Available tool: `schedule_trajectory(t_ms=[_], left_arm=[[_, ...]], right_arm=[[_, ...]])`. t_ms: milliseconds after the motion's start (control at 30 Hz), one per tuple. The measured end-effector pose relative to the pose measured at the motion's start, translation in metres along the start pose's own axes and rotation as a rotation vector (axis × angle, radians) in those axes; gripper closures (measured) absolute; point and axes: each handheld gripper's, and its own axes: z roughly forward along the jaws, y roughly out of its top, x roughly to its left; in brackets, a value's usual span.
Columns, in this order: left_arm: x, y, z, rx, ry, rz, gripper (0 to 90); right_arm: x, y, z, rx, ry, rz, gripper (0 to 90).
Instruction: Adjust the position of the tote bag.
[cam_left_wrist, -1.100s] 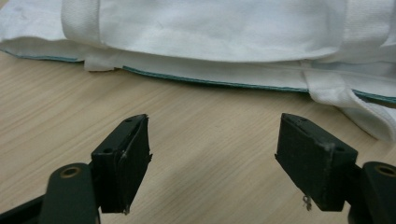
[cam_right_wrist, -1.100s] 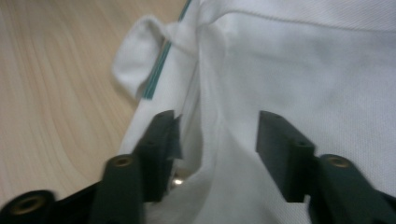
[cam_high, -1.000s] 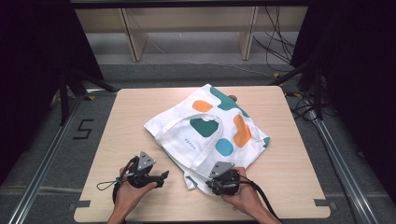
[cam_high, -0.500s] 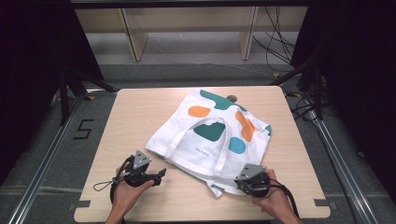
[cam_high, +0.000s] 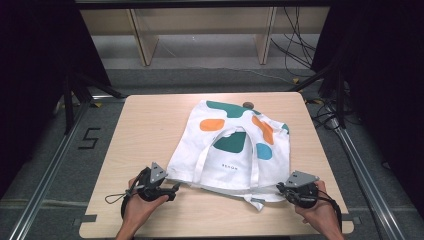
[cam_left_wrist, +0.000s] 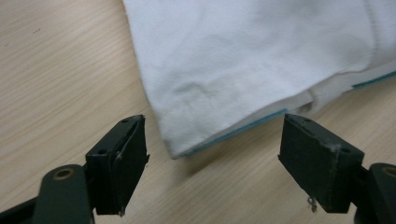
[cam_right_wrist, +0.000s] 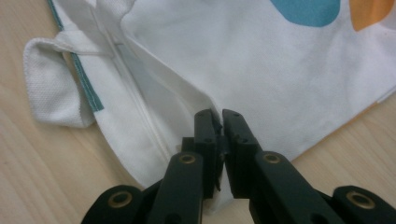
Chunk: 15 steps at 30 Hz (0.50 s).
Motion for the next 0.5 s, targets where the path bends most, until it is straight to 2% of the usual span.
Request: schedule_trajectory(t_ms=[67, 133, 167, 200, 233, 300, 333, 367, 400, 467, 500], left_arm=[[-0.002, 0.001, 0.003, 0.006, 0.003, -0.009, 23.2], [-0.003, 0.001, 0.004, 0.012, 0.008, 0.001, 24.1], [-0.006, 0.003, 0.009, 0.022, 0.024, 0.022, 24.4], [-0.006, 0.003, 0.009, 0.022, 0.024, 0.022, 24.5], [-0.007, 0.004, 0.014, 0.042, 0.038, 0.042, 24.7], [-0.007, 0.006, 0.017, 0.040, 0.047, 0.049, 24.9], [-0.007, 0.008, 0.016, 0.039, 0.061, 0.065, 25.5], [-0.007, 0.008, 0.017, 0.036, 0.066, 0.064, 26.2], [-0.007, 0.009, 0.018, 0.028, 0.067, 0.066, 26.2], [-0.007, 0.010, 0.018, 0.019, 0.081, 0.071, 28.9], [-0.010, 0.013, 0.017, -0.009, 0.080, 0.086, 31.1]], right_arm=[[-0.002, -0.001, 0.000, -0.001, -0.007, -0.003, 85.0], [-0.003, -0.002, 0.000, -0.003, -0.011, 0.007, 82.3], [-0.003, -0.002, 0.001, -0.003, -0.011, 0.008, 81.1], [-0.003, -0.002, 0.001, -0.003, -0.011, 0.008, 81.1], [-0.003, -0.001, 0.001, -0.002, -0.016, 0.013, 78.2], [-0.002, -0.002, 0.002, 0.005, -0.016, 0.029, 75.3], [-0.002, -0.002, 0.003, 0.007, -0.017, 0.027, 74.2], [-0.003, -0.002, 0.004, 0.002, -0.016, 0.013, 73.7], [-0.002, -0.002, 0.004, 0.011, -0.017, 0.025, 72.5], [-0.003, -0.002, 0.006, 0.006, -0.018, 0.016, 72.0], [-0.002, -0.002, 0.006, 0.015, -0.019, 0.032, 70.1]])
